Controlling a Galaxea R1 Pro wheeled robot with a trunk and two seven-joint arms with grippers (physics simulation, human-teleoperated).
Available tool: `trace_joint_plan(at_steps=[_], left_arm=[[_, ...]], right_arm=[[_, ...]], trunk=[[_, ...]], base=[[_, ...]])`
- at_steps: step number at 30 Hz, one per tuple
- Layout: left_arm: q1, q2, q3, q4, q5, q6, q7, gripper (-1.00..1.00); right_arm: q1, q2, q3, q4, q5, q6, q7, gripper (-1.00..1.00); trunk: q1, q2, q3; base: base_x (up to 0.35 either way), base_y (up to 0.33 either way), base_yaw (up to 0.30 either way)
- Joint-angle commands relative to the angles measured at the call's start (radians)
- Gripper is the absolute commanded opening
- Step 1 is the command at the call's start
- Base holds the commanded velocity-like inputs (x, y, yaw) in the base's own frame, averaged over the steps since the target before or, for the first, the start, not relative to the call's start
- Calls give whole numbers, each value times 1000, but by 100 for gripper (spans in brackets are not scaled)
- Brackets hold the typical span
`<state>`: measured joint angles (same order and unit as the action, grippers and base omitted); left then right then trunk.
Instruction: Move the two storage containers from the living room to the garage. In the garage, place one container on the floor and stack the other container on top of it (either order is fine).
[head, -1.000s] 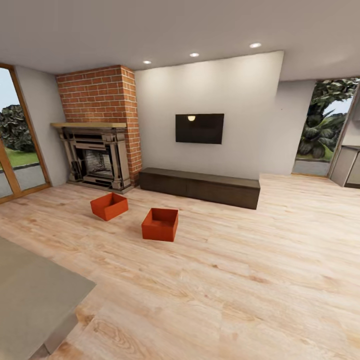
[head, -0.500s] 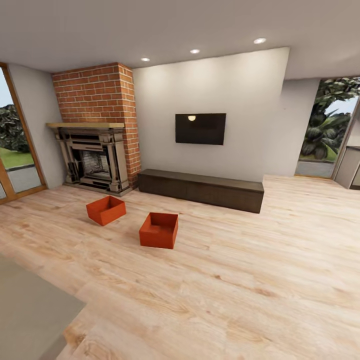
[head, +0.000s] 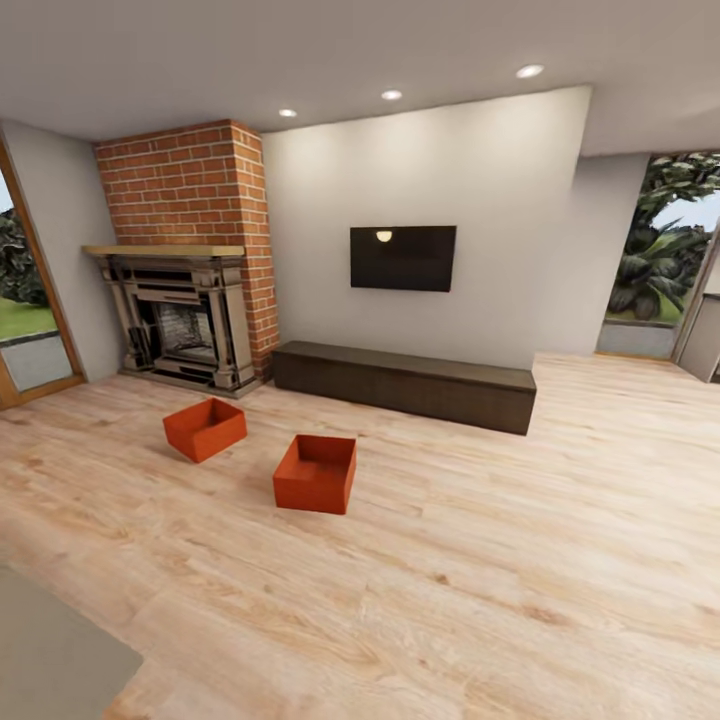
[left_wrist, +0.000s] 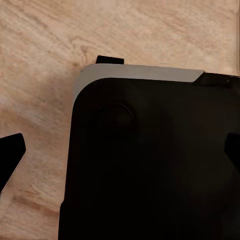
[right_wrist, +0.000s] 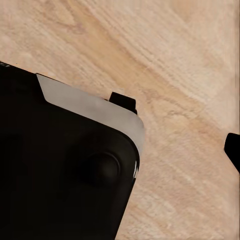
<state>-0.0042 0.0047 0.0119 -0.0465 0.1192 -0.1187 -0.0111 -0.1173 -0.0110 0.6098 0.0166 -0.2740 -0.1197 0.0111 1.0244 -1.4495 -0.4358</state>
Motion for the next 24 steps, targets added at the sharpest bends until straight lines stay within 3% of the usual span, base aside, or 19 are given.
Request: trace_joint_plan(at_steps=[1, 24], left_arm=[[0, 0, 0, 0, 8, -2, -1, 100], [0, 0, 0, 0, 8, -3, -1, 100]], right_arm=[[-1, 0, 8, 2, -10, -5, 1, 100], [-1, 0, 8, 2, -10, -5, 1, 100]], trunk=[[1, 0, -1], [1, 0, -1]], base=[[323, 0, 0], [323, 0, 0]])
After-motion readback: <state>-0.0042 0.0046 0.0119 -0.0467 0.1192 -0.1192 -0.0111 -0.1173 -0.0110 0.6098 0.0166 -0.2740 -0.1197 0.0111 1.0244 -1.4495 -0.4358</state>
